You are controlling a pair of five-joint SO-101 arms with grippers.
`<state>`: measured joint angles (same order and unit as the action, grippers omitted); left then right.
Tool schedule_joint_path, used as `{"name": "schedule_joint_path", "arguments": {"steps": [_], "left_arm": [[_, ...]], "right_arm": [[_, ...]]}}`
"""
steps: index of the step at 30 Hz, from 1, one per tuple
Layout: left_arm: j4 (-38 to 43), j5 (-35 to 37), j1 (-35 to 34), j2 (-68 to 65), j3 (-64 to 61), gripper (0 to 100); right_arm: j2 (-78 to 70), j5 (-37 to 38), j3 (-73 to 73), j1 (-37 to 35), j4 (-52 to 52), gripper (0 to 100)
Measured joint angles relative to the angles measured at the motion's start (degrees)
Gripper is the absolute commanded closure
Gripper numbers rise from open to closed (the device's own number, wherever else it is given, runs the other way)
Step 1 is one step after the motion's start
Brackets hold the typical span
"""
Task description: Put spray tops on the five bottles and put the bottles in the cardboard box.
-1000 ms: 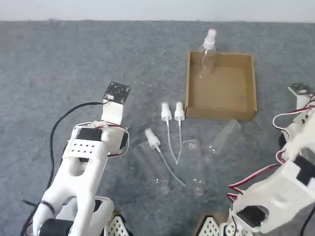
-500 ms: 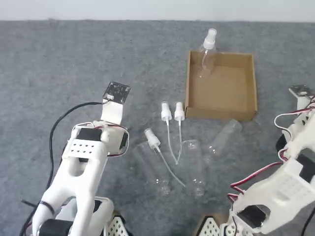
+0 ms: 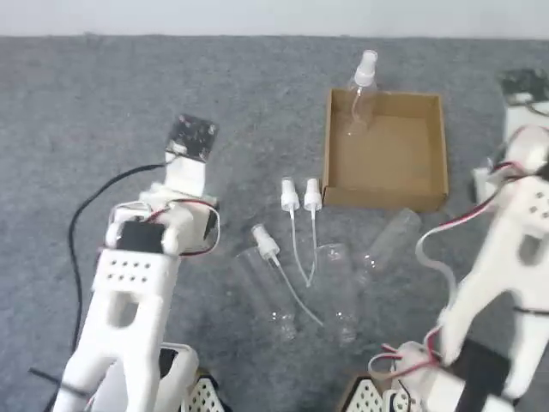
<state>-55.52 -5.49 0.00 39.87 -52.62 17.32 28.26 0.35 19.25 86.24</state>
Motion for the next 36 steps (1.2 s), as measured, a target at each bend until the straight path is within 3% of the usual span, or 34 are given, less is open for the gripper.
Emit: {"name": "schedule_joint_path", "arguments": {"steps": [4,10,19,25,36], "left_arm": [[-7.12,0.0,0.09,10.29,7.03,99],[-16.62,2.81,0.0,19.25,22.68,99],[-17.32,16.18,0.09,19.78,43.6,99],[-13.27,23.38,0.0,19.87,46.59,99],[-8.35,27.25,0.18,19.96,40.88,99]], "right_arm": [[10.37,-4.92,4.66,-12.4,-0.35,99.3],[24.18,-11.43,20.48,-32.0,-8.7,99.3],[30.15,-19.43,39.12,-54.95,-25.85,99.3],[30.24,-19.25,48.35,-63.21,-36.92,99.3],[37.01,-18.02,60.22,-66.9,-53.01,99.3]]}}
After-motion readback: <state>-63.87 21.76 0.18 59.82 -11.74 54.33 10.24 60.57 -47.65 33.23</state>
